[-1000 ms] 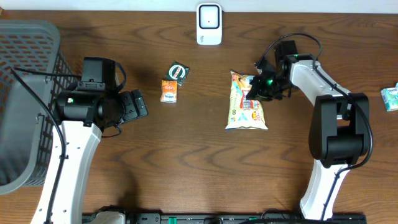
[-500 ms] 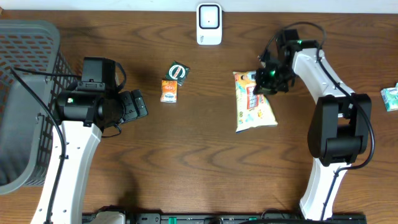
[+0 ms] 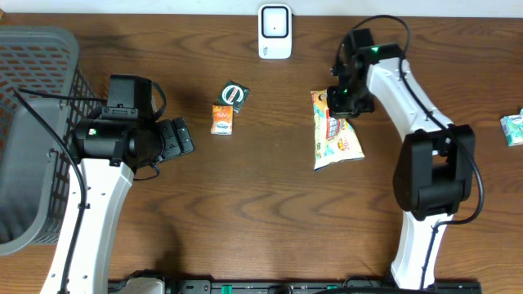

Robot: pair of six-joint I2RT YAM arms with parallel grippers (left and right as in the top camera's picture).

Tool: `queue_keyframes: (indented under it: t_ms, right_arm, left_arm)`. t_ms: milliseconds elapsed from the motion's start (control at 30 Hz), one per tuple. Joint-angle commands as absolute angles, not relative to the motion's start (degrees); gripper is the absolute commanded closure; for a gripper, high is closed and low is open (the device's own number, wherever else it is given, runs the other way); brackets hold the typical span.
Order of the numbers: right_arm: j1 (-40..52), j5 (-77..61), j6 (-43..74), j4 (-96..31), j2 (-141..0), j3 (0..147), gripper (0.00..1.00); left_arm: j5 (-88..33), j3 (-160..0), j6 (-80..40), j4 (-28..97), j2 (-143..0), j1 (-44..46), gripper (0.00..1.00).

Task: Scan the item barcode

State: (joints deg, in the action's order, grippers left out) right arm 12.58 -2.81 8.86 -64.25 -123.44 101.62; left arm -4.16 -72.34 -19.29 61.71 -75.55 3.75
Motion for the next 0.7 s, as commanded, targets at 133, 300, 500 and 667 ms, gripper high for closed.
queue_keyframes:
  t_ms: [133,300,500,667]
  right_arm:
    - [18.13,13.61,12.86,-64.23,-122.04,103.15,0.99]
    - [20.08,20.84,12.86,-63.75,-118.78,103.2,0.99]
    - [21.98,30.17,12.88,-64.31,-115.5,103.2,0.99]
    - [23.68,39.11,12.82,-64.29,-115.44,102.96,0.99]
  left_arm:
    - [-4.01,-72.38,-19.18,62.04,-75.55,3.44,0.02]
    - [-4.01,-72.38,-19.18,62.04,-75.55,3.44,0.02]
    - [-3.99,-72.38,-19.18,62.04,-75.55,3.44,0.02]
    - [-4.01,-72.38,-19.18,62.04,-75.55,3.44,0.02]
